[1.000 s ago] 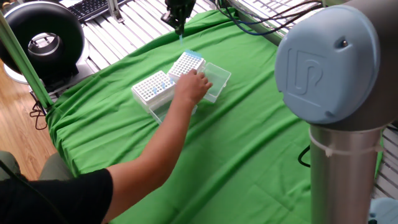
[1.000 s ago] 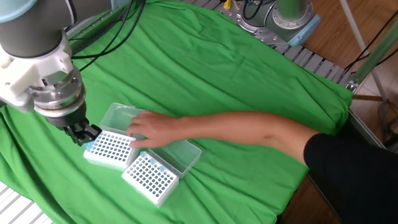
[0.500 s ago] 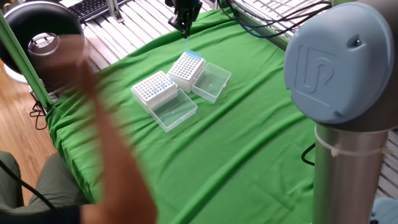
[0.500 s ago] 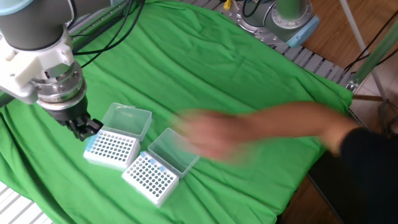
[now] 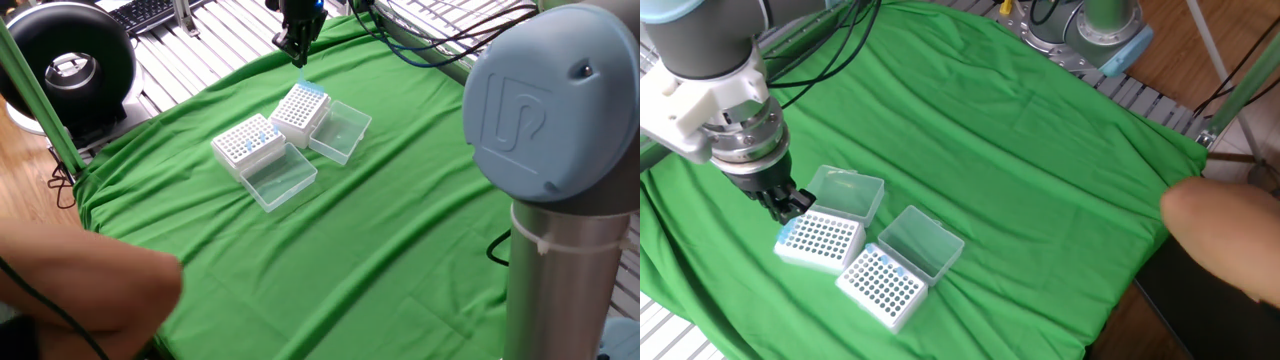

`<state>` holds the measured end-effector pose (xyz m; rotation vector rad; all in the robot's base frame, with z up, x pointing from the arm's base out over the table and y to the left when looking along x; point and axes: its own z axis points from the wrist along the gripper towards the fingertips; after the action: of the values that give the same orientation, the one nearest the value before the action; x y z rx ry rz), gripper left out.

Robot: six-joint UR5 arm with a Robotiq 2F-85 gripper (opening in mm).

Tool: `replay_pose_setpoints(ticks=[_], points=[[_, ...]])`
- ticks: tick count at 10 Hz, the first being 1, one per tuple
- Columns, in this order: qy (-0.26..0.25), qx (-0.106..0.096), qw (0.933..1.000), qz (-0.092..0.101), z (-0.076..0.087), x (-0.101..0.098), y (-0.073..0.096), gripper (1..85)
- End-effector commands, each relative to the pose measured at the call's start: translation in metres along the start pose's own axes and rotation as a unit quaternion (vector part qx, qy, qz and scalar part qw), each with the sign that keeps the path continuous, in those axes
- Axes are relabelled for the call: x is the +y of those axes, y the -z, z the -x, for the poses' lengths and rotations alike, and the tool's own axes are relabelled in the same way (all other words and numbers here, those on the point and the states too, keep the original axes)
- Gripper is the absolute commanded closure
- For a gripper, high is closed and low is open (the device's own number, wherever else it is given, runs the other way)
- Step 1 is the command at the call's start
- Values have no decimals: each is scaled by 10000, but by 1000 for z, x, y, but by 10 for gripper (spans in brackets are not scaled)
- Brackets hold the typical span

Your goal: Insert a medium pipette tip into the holder for medium pipette tips

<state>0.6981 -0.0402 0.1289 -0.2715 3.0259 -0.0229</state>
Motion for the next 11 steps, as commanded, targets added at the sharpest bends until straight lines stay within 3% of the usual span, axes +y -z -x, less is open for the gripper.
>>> replay_pose_setpoints(ticks=[1,7,11], points=[[-50,-80,9999,66,1,3,-5,847],[-33,-139,9999,48,0,1,-11,847],[-18,-101,9999,54,-11,-2,-11,847]])
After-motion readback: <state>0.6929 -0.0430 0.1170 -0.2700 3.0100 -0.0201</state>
